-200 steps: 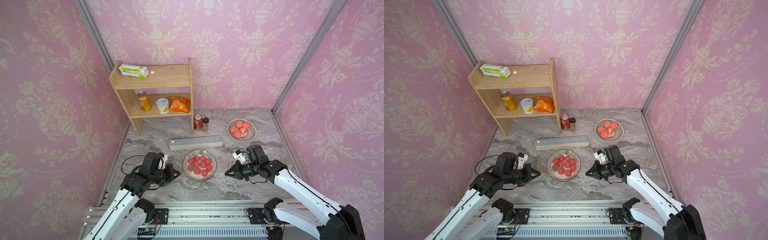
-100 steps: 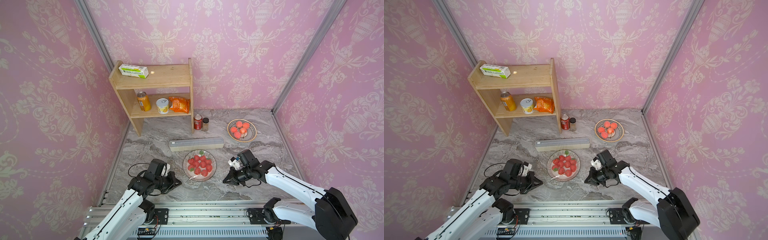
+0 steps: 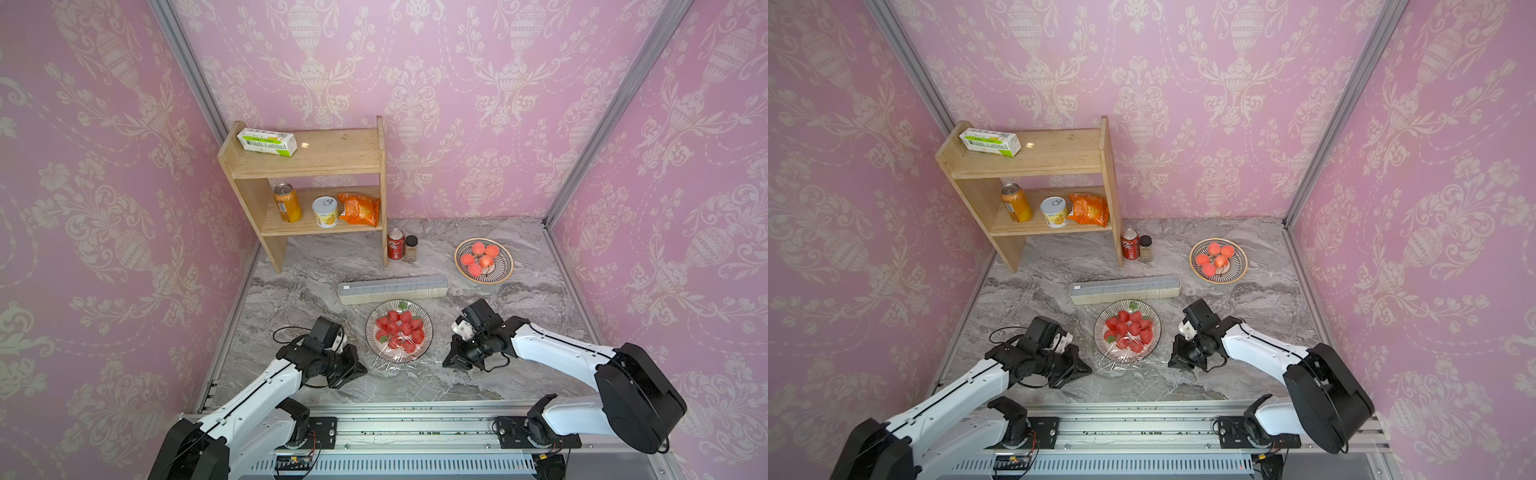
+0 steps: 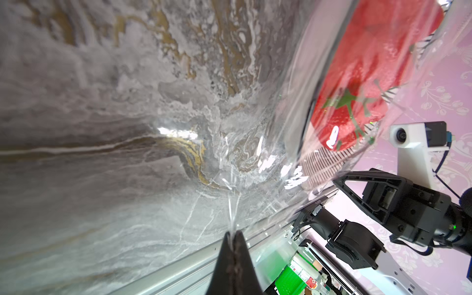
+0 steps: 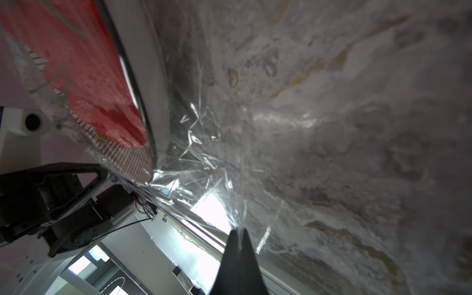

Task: Wrap the plate with plastic wrap
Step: Cover the plate with plastic wrap.

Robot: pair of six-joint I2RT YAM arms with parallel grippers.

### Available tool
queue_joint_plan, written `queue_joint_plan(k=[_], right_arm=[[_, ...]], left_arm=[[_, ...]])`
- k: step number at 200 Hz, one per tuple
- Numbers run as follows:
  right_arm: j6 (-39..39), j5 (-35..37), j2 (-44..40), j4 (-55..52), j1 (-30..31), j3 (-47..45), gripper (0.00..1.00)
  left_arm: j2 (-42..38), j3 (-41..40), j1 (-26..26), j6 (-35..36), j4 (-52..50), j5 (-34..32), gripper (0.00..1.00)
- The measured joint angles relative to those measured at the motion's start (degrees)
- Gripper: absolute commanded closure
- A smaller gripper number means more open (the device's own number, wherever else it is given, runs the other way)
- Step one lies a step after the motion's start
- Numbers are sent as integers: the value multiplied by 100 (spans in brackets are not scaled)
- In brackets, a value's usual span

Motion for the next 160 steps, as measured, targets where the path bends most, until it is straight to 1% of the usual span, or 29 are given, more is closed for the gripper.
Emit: queue_joint_plan(k=[40,100,160], right_arm=[[2,208,293,249,0,42,100],[9,516,625,621,0,363,100],[24,656,1012,911,-7,564,100]], left_arm=[[614,48,0,216,214,-81,100],[1469,420,15,531,605,-313,100],[1906,603,160,616,1043,-501,100]])
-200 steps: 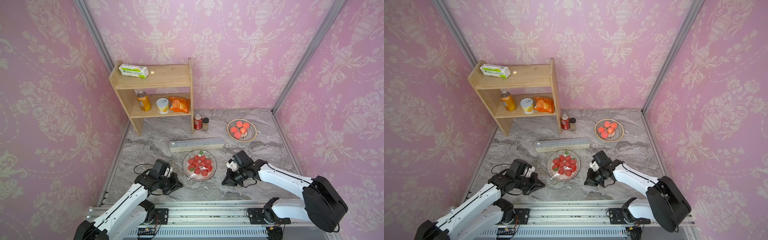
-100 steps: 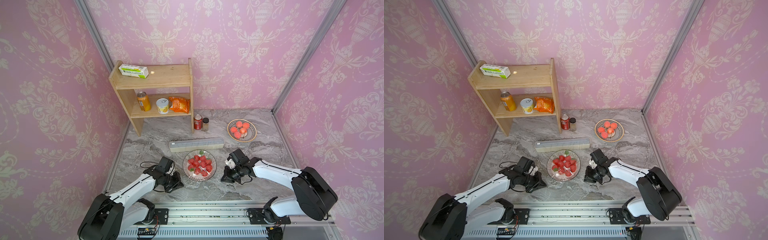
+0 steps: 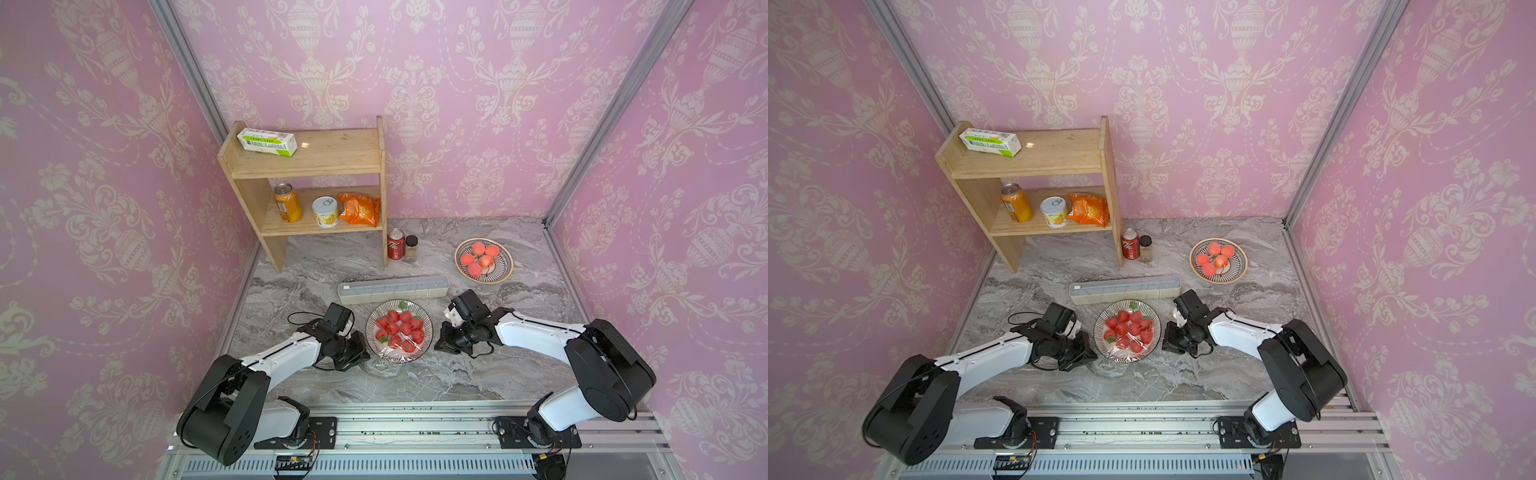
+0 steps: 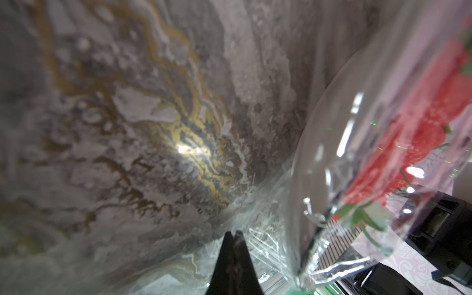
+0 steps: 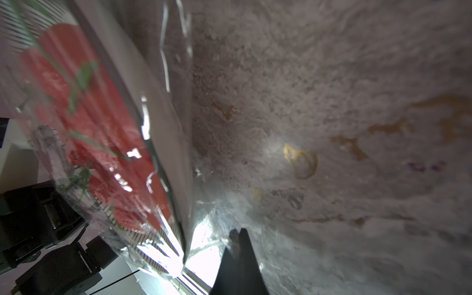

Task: Wrap the plate with plastic wrap
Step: Cover the plate with plastic wrap.

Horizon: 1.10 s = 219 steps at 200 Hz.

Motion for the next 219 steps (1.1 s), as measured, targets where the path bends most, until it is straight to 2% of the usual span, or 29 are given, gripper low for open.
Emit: queue_joint_plan(k=[116,122,140,163,181,219], right_arm=[[87,48,190,446,-188,101,100],[87,48,190,461,-188,103,100],[92,55,188,424,-227,103,83],[-48,195,114,256,-439,96,68],[-177,393,-160,-50,-599,94,58],[-566,664,-1119,-664,-769,94,31]], left_arm=[[122,46,299,39,529,-127,100],[129,46,299,39,533,-127,94],[125,57,308,85,514,-181,81],[-9,98,433,177,326,-439,64],[-330,140,603,352,33,-678,60],[-1207,262,949,612,-562,-962,44]])
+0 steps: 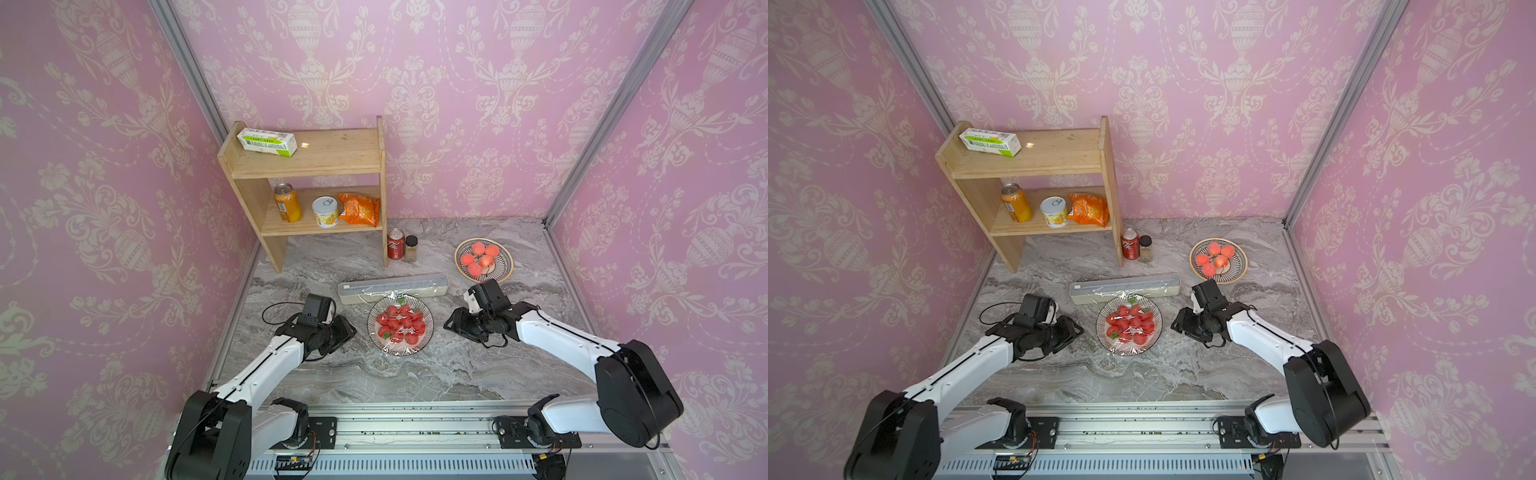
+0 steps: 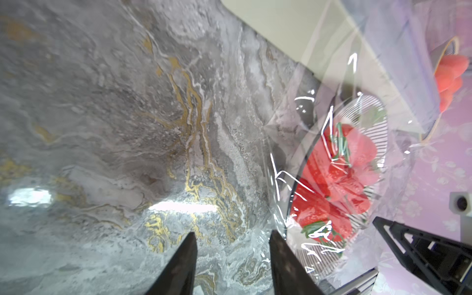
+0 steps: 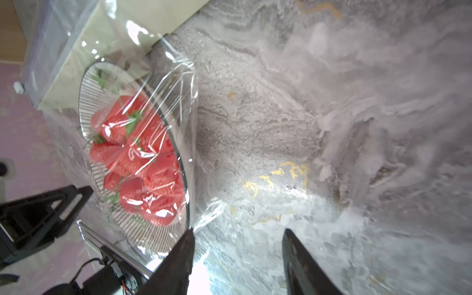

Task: Wrap the plate with plastic wrap
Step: Cover the plate with plastic wrap.

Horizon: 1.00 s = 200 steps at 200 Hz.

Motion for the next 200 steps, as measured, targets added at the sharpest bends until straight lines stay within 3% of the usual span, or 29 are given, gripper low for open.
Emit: queue_joint_plan(k=[30,52,79,150,200], right_arm=[[0,-389,-411,-48,-15,-90,9],[363,-837,-466,422,28,-442,0],[857,-1224,-98,1047,291,-634,0],[1268,-1419,1060,1939,531,-127,0],[1322,-1523,1340,2157,632,205,0]], left_arm=[[-380,37,22,-76,-179,188,30],[-496,-181,13,-573,225,597,23],[-306,-514,-125,-1185,807,892,17],[1104,-389,-459,-1694,2181,1200,14],[1552,-98,-745,-1836,2793,1322,12]])
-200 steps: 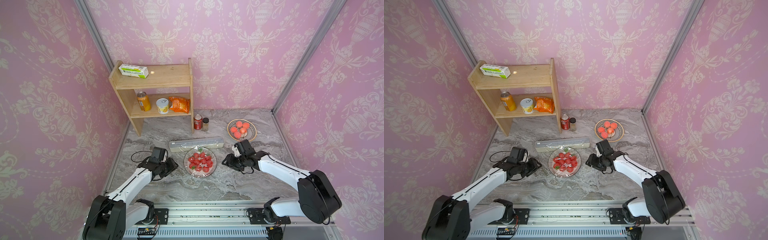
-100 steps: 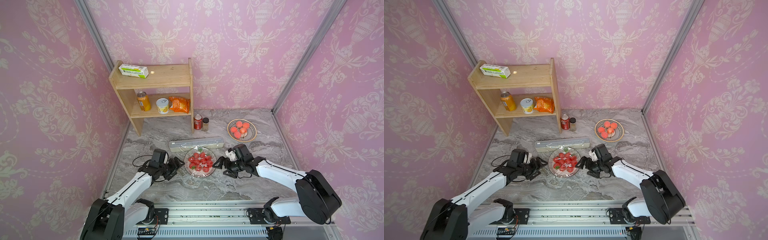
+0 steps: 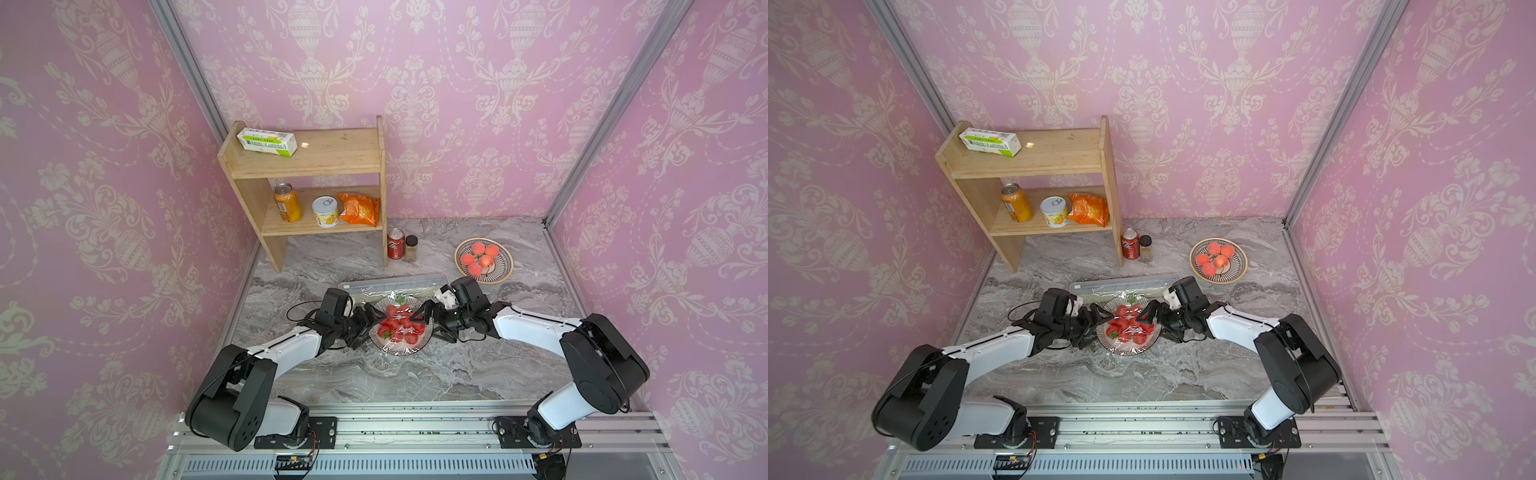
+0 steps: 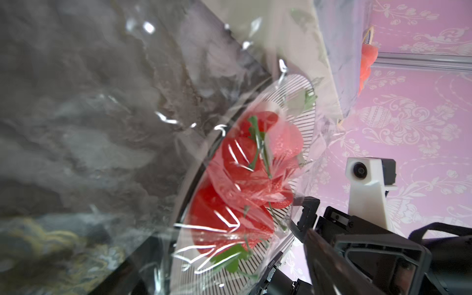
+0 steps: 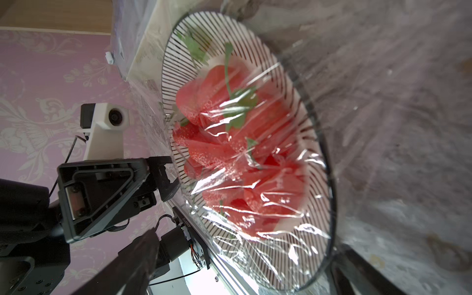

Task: Wrap the plate with plastic wrap
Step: Cover the plate with plastic wrap.

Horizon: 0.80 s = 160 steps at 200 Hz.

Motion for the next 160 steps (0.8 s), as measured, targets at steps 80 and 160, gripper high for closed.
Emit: queue_joint_plan(k=[80,160], right_arm=[[-702,201,-118,-1145,-76,354,0],[-1255,632,411,-2044,-162,1322,0]], left_arm=[[-417,538,92,918,-1338,-247,5],[592,1609,326,1864,-1993,-446,2]])
